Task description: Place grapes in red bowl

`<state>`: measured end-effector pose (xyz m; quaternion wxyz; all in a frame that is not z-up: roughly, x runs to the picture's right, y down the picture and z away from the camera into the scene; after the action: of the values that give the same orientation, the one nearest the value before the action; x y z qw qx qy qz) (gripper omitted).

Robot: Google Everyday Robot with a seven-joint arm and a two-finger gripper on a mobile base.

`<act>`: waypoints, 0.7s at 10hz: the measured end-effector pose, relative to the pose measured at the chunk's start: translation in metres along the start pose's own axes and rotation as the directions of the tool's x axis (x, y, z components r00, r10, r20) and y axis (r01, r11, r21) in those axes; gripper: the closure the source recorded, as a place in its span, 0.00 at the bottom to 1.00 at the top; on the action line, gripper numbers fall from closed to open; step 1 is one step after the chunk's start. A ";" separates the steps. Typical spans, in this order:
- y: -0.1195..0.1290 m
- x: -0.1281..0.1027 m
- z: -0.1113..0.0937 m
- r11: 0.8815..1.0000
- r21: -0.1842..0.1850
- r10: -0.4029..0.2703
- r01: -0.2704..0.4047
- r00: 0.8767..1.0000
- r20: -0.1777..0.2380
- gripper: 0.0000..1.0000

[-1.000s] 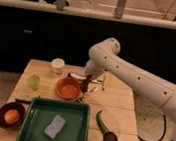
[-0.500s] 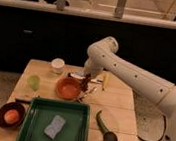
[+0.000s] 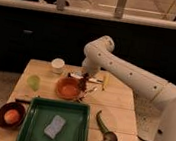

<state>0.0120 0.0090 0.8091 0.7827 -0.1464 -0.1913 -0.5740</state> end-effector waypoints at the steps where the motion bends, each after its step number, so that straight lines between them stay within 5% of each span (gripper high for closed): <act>1: -0.001 0.000 0.002 1.000 -0.001 -0.005 0.005 1.000 0.003 0.98; 7: -0.011 0.004 0.018 0.998 -0.004 -0.054 0.055 0.998 0.035 0.98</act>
<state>0.0002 0.0107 0.8266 0.7628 -0.1533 -0.2074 -0.5929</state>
